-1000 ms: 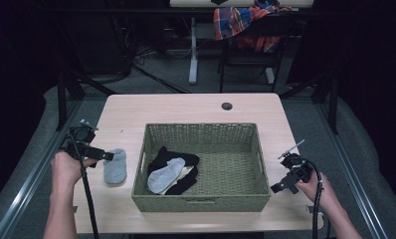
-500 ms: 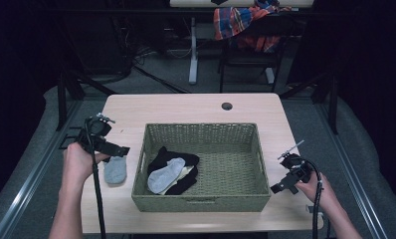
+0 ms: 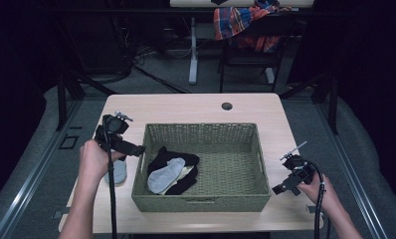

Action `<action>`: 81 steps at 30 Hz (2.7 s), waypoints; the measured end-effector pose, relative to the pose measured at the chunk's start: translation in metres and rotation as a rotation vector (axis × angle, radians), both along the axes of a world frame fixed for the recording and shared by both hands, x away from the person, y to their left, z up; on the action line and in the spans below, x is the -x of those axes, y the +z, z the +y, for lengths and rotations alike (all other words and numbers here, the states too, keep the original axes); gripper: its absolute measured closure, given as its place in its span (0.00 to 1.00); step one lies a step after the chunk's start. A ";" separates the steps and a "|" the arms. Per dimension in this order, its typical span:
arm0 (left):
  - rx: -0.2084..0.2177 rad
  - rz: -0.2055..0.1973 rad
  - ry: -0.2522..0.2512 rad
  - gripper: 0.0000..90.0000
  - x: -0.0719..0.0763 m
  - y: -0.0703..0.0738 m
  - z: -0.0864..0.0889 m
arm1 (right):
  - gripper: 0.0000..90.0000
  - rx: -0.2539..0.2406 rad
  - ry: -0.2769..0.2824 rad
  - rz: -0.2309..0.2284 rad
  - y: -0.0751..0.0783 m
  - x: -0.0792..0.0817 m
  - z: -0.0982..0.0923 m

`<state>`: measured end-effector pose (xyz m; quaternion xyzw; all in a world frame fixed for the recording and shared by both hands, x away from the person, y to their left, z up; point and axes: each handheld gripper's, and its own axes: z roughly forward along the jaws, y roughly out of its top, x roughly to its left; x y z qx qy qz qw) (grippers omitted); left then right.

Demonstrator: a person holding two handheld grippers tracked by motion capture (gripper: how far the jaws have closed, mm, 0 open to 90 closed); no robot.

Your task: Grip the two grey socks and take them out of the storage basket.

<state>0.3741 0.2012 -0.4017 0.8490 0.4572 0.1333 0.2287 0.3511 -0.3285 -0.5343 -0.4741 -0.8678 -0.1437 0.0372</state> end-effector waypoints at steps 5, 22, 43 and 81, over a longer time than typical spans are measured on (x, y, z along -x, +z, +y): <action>-0.007 0.002 -0.037 0.00 -0.002 -0.002 -0.015 | 0.02 -0.025 -0.039 -0.013 -0.002 0.004 -0.002; -0.037 0.066 -0.136 0.00 -0.011 -0.026 -0.052 | 0.02 -0.039 -0.070 -0.020 -0.003 0.012 -0.011; -0.096 0.207 -0.261 0.13 -0.019 -0.072 -0.088 | 0.02 0.004 -0.024 0.011 0.000 0.009 -0.010; -0.111 0.162 -0.305 0.95 -0.006 -0.053 -0.090 | 0.02 0.016 -0.020 0.018 -0.001 0.009 -0.010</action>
